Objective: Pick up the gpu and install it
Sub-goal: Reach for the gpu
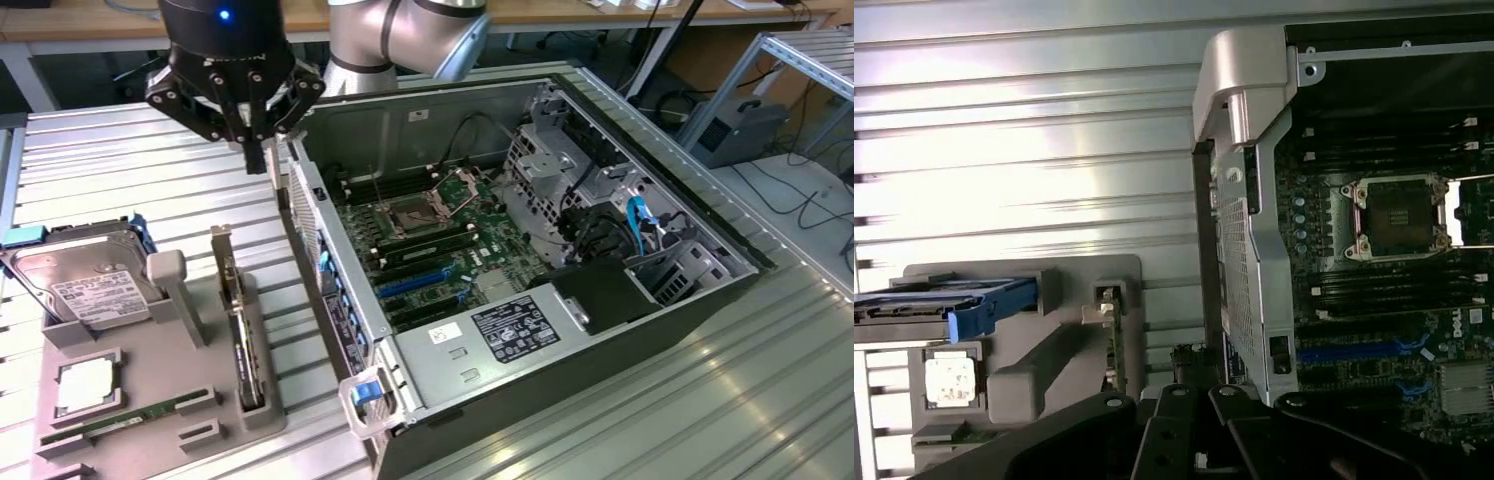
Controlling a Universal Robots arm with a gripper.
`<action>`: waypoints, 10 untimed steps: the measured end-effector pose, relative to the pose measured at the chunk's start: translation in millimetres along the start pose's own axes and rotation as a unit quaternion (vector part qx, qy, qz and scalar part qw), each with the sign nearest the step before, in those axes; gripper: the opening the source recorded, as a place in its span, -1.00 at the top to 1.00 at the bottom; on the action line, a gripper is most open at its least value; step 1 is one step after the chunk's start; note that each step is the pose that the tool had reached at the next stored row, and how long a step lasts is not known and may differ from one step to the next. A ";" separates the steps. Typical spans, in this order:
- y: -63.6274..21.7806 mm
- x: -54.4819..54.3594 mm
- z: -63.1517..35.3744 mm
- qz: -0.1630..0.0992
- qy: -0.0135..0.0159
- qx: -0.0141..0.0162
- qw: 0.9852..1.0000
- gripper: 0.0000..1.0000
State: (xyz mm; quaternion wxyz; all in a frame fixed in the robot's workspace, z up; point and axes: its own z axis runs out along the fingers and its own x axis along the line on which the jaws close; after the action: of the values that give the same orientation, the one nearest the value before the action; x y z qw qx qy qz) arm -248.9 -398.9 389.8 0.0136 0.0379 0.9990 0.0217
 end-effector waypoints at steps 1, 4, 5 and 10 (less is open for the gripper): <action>-0.4 5.9 -0.1 0.000 0.000 0.000 1.000 0.79; -1.3 17.7 -0.4 0.000 0.000 0.000 1.000 0.79; -1.5 20.0 -0.5 0.000 0.000 0.000 1.000 0.79; -2.7 35.3 -0.8 0.000 0.000 0.000 1.000 0.79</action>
State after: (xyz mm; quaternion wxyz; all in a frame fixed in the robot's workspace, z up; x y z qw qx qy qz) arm -284.3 -398.9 389.7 0.0135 0.0378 0.9990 0.0217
